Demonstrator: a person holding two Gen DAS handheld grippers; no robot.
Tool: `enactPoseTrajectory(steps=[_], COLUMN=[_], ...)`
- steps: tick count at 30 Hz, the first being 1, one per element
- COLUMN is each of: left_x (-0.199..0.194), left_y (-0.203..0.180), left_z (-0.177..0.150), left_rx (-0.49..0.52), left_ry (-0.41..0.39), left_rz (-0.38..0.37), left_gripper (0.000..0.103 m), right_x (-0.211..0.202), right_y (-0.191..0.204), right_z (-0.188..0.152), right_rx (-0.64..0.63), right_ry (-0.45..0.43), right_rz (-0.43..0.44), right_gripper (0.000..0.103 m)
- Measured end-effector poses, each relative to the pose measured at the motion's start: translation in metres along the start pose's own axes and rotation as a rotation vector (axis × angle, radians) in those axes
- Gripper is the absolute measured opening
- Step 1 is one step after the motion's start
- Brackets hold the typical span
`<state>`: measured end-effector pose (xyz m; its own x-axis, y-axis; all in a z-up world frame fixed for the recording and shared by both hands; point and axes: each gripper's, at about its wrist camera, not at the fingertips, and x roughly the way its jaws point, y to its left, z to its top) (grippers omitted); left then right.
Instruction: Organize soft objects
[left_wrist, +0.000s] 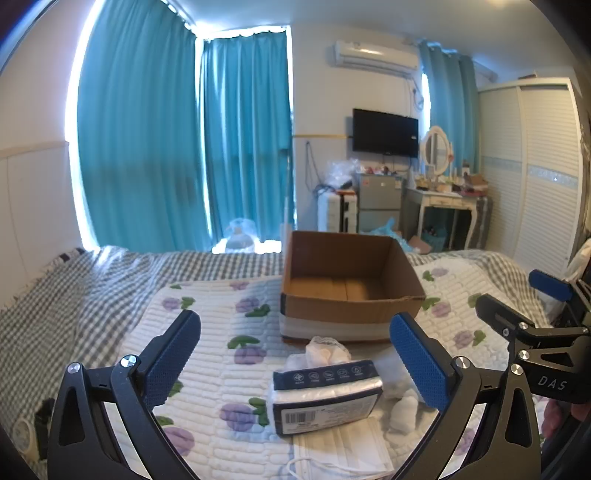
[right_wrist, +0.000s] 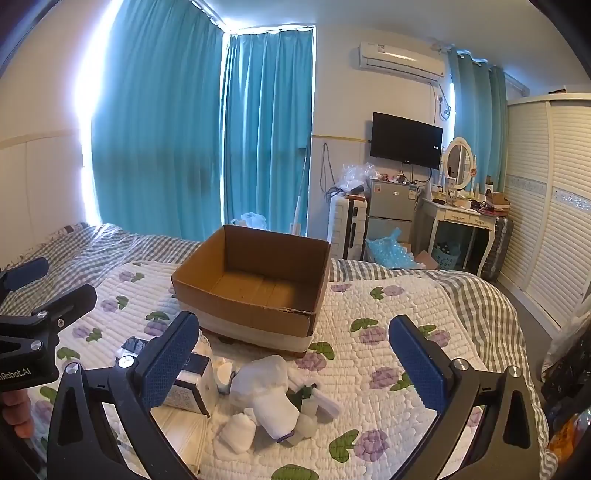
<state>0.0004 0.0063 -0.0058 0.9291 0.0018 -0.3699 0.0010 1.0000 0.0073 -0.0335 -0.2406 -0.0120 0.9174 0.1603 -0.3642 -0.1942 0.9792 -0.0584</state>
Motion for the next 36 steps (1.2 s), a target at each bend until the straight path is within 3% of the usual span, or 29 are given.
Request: enactPoseTrajectory(steps=[36], left_x=[-0.0009], left_y=[-0.0019], left_z=[0.0020], left_rx=[0.003], left_ry=[0.005], left_rz=[0.004], left_gripper=[0.103], right_x=[0.0006], right_y=[0.0015], right_z=[-0.0032], right_rx=[-0.003], right_ry=[0.009], right_rz=[0.003], right_gripper=[0.103])
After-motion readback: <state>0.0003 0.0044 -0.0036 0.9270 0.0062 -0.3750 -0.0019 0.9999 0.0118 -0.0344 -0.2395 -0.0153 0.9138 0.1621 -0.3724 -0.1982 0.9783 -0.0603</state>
